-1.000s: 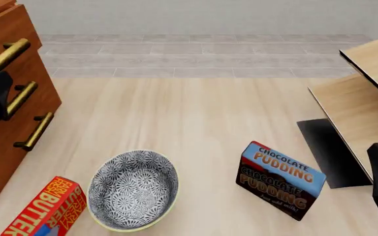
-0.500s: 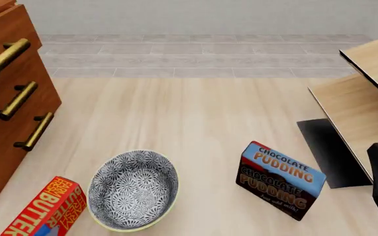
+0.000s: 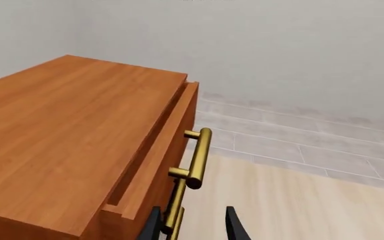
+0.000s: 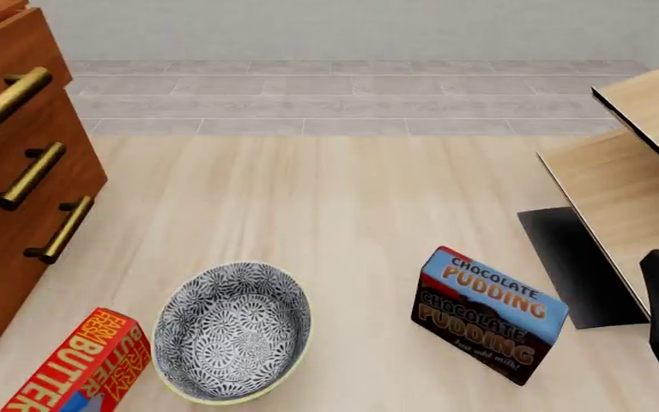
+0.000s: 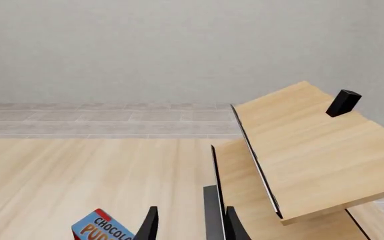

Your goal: Close the top drawer of the cabinet and put the bowl on top of it.

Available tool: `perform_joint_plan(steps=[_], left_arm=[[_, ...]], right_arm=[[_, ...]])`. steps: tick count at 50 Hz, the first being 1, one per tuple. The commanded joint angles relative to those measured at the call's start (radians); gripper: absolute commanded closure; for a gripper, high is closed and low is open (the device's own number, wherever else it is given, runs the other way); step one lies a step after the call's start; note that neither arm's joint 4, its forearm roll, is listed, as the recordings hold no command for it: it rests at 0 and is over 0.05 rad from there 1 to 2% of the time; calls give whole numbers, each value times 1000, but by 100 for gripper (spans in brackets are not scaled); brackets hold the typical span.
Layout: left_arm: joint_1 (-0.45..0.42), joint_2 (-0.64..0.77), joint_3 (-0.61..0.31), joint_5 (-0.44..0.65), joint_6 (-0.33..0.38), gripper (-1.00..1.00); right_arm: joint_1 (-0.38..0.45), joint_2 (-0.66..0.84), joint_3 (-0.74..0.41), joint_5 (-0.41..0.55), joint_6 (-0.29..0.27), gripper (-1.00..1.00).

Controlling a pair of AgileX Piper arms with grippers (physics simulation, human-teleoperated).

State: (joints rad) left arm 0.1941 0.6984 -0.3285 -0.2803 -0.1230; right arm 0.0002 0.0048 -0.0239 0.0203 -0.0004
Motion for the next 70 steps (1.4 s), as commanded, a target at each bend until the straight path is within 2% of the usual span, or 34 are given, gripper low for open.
perform_joint_plan(steps=[1, 13, 29, 51, 61, 68, 70], left_arm=[[35, 79, 10, -65, 13, -100], [79, 142, -6, -111, 9, -100], [118, 203, 18, -178, 22, -100], [180, 254, 19, -214, 36, -100], [142, 212, 21, -182, 35, -100], [58, 156, 16, -118, 30, -100], [33, 141, 7, -86, 0, -100]], right_arm=[[0, 0, 6, -6, 0, -100], [0, 0, 6, -6, 0, -100], [0, 0, 6, -6, 0, -100], [0, 0, 6, -6, 0, -100], [0, 0, 6, -6, 0, -100], [0, 0, 6, -6, 0, -100], [0, 0, 7, -6, 0, -100]])
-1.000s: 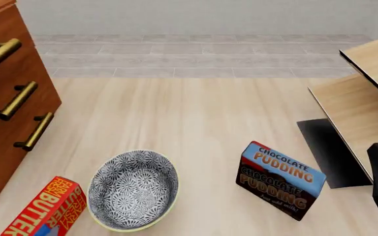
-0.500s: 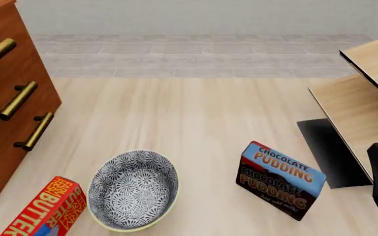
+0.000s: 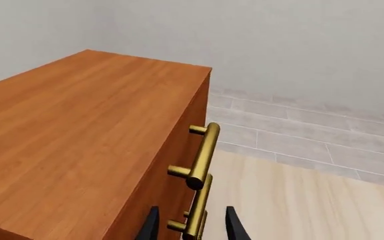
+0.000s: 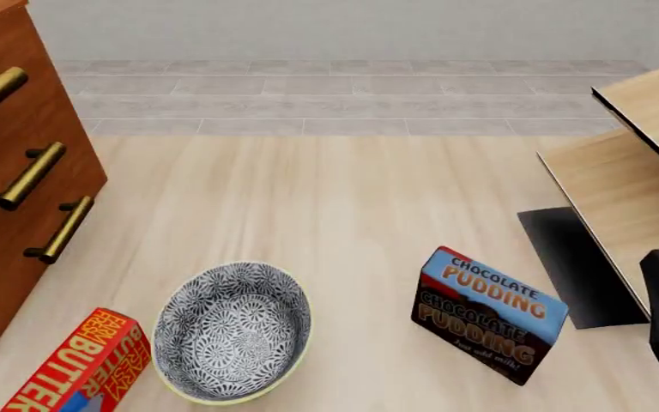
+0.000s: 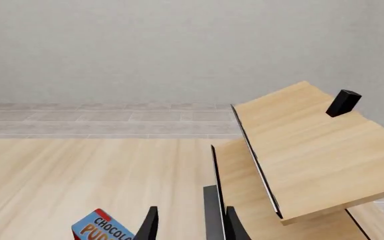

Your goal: Close the top drawer of the cabinet and put the bowl on top of it.

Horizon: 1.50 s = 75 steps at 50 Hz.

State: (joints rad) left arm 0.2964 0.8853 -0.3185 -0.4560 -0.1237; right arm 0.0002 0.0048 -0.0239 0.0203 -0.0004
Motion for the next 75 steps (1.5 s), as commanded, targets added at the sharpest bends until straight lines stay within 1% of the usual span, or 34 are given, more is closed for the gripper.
perform_joint_plan(steps=[1, 2, 5, 7, 10, 12, 14, 15, 18, 20, 25, 29, 32, 36, 37, 39, 41, 42, 43, 44, 45, 46, 47, 49, 54, 56, 57, 60, 64, 67, 71, 72, 73, 75], left_arm=[[-82, -60, -7, 106, 4, -100], [-97, -78, -10, 120, 15, -100], [-135, -121, -23, 166, 15, -100], [-187, -148, -29, 187, 15, -100], [-211, -174, -32, 223, 7, -100], [-232, -206, -32, 242, 25, -100], [-257, -222, -39, 273, 18, -100], [-277, -238, -40, 284, 30, -100], [-313, -229, -47, 310, 23, -100], [-342, -216, -46, 310, 34, -100], [-368, -207, -55, 331, 41, -100], [-420, -171, -83, 357, 66, -100], [-439, -161, -98, 377, 69, -100], [-472, -153, -140, 434, 99, -100], [-477, -152, -157, 457, 117, -100], [-482, -151, -183, 495, 118, -100], [-494, -145, -211, 535, 138, -100], [-494, -145, -211, 535, 138, -100], [-505, -146, -223, 549, 153, -100], [-537, -140, -236, 553, 167, -100], [-541, -134, -253, 587, 177, -100], [-526, -145, -261, 605, 172, -100], [-541, -152, -277, 617, 201, -100], [-531, -157, -290, 649, 206, -100], [-531, -154, -300, 717, 285, -100], [-525, -162, -317, 750, 315, -100], [-526, -166, -329, 767, 343, -100], [-538, -143, -347, 803, 351, -100], [-547, -143, -367, 845, 418, -100], [-556, -121, -389, 870, 439, -100], [-559, -126, -415, 890, 490, -100], [-553, -128, -424, 901, 484, -100], [-556, -124, -430, 911, 513, -100], [-559, -116, -442, 936, 528, -100]], right_arm=[[0, 0, 6, -6, 0, -100], [0, 0, 6, -6, 0, -100], [0, 0, 6, -6, 0, -100], [0, 0, 6, -6, 0, -100], [0, 0, 6, -6, 0, -100], [0, 0, 6, -6, 0, -100], [0, 0, 6, -6, 0, -100], [0, 0, 6, -7, 0, -100], [0, 0, 6, -6, 0, -100], [0, 0, 6, -6, 0, -100], [0, 0, 6, -6, 0, -100], [0, 0, 6, -6, 0, -100], [0, 0, 6, -6, 0, -100], [0, 0, 6, -6, 0, -100], [0, 0, 6, -6, 0, -100], [0, 0, 6, -6, 0, -100], [0, 0, 6, -6, 0, -100], [0, 0, 6, -6, 0, -100], [0, 0, 6, -6, 0, -100], [0, 0, 6, -6, 0, -100], [0, 0, 6, -6, 0, -100], [0, 0, 6, -6, 0, -100], [0, 0, 6, -6, 0, -100], [0, 0, 6, -6, 0, -100], [0, 0, 6, -6, 0, -100], [0, 0, 6, -6, 0, -100], [0, 0, 6, -6, 0, -100], [0, 0, 6, -6, 0, -100], [0, 0, 6, -6, 0, -100], [0, 0, 6, -6, 0, -100], [0, 0, 6, -6, 0, -100], [0, 0, 6, -6, 0, -100], [0, 0, 6, -6, 0, -100], [0, 0, 6, -6, 0, -100]])
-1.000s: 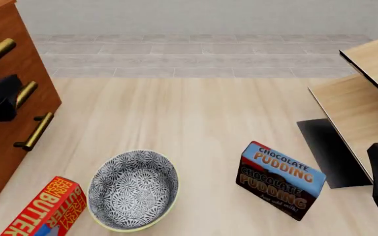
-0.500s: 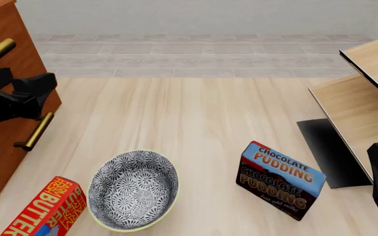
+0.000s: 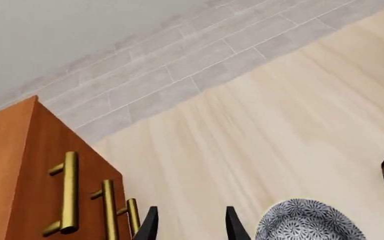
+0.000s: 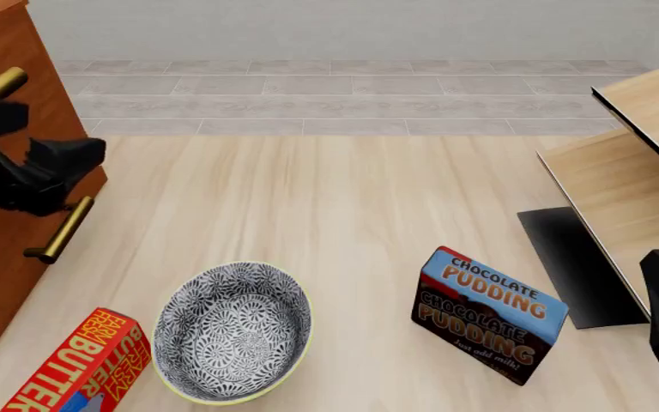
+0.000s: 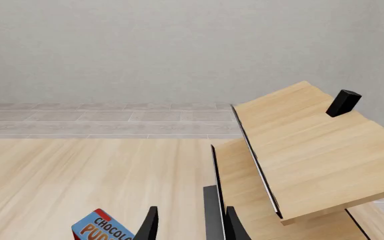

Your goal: Close the top drawer of the cabinet and put the bowl on top of it.

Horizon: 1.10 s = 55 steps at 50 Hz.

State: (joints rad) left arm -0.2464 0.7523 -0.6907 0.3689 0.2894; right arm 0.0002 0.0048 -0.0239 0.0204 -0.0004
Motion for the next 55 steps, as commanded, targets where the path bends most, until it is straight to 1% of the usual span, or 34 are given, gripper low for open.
perform_joint_plan(steps=[1, 2, 3, 4, 6, 7, 8, 10, 16, 17, 18, 20, 22, 25, 29, 30, 31, 33, 35, 38, 39, 40, 44, 55], left_arm=[[-16, 19, -74, 122, 128, -100], [-18, 17, -78, 131, 148, -100], [-18, 17, -78, 131, 148, -100], [-13, 3, -94, 144, 172, -100], [-20, 8, -104, 158, 163, -100], [-31, 18, -110, 178, 159, -100], [-66, 29, -113, 191, 158, -100], [-77, 34, -119, 204, 151, -100], [-77, 40, -132, 234, 165, -100], [-91, 61, -152, 252, 121, -100], [-91, 61, -152, 252, 121, -100], [-121, 71, -158, 254, 127, -100], [-146, 88, -170, 257, 106, -100], [-190, 142, -198, 288, 9, -100], [-192, 146, -198, 282, 23, -100], [-203, 158, -202, 284, 8, -100], [-214, 176, -207, 293, -23, -100], [-226, 184, -210, 293, -25, -100], [-224, 199, -224, 297, -49, -100], [-219, 203, -224, 288, -38, -100], [-205, 211, -222, 295, -59, -100], [-212, 217, -219, 296, -69, -100], [-207, 210, -196, 285, -53, -100], [-190, 219, -158, 269, -77, -100]], right_arm=[[0, 0, 6, -6, 0, -100], [0, 0, 7, -6, 0, -100], [0, 0, 6, -6, 0, -100], [0, 0, 6, -6, 0, -100], [0, 0, 6, -6, 0, -100], [0, 0, 6, -6, 0, -100], [0, 0, 6, -6, 0, -100], [0, 0, 6, -6, 0, -100], [0, 0, 6, -6, 0, -100], [0, 0, 6, -6, 0, -100], [0, 0, 6, -6, 0, -100], [0, 0, 6, -6, 0, -100], [0, 0, 6, -6, 0, -100], [0, 0, 6, -6, 0, -100], [0, 0, 6, -6, 0, -100], [0, 0, 6, -6, 0, -100], [0, 0, 6, -6, 0, -100], [0, 0, 6, -6, 0, -100], [0, 0, 6, -6, 0, -100], [0, 0, 6, -6, 0, -100], [0, 0, 6, -6, 0, -100], [0, 0, 6, -6, 0, -100], [0, 0, 6, -6, 0, -100], [0, 0, 6, -6, 0, -100]])
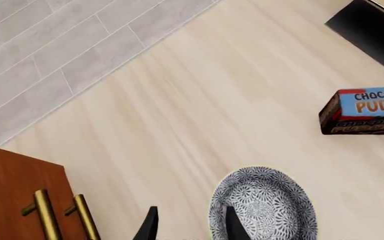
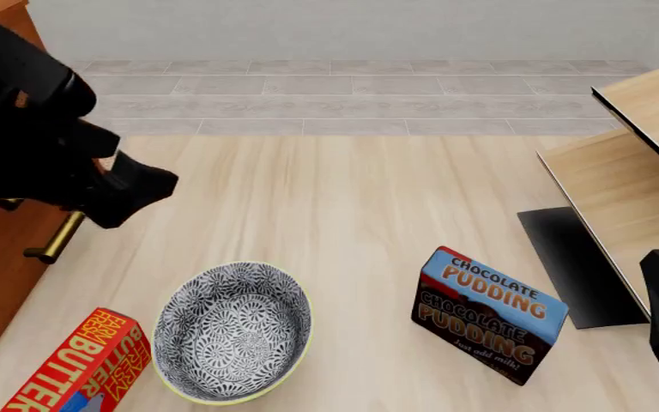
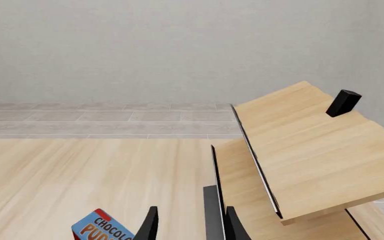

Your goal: Close the top drawer of the cabinet and put the bowl on top of it.

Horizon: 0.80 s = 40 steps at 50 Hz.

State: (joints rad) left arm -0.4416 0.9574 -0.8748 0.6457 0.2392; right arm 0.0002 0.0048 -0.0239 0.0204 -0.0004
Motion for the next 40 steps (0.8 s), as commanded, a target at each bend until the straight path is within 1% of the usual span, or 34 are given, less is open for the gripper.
perform_joint_plan(steps=[1, 6, 8, 11, 13, 18, 26, 28, 29, 40], left_arm=[[-5, 20, 32, -13, -42, -100], [-10, 23, 55, -27, -53, -100], [-22, 30, 65, -30, -76, -100], [-31, 30, 71, -35, -78, -100], [-38, 35, 71, -38, -96, -100], [-44, 42, 91, -56, -106, -100], [-61, 55, 123, -73, -145, -100], [-60, 54, 126, -78, -148, -100], [-45, 53, 138, -88, -136, -100], [-17, 49, 161, -104, -144, -100]], right_arm=[[0, 0, 6, -6, 0, -100], [0, 0, 6, -6, 0, -100], [0, 0, 6, -6, 0, -100], [0, 0, 6, -6, 0, -100], [0, 0, 6, -6, 0, -100], [0, 0, 6, -6, 0, -100], [0, 0, 7, -6, 0, -100], [0, 0, 7, -6, 0, -100], [0, 0, 6, -6, 0, -100], [0, 0, 6, -6, 0, -100]])
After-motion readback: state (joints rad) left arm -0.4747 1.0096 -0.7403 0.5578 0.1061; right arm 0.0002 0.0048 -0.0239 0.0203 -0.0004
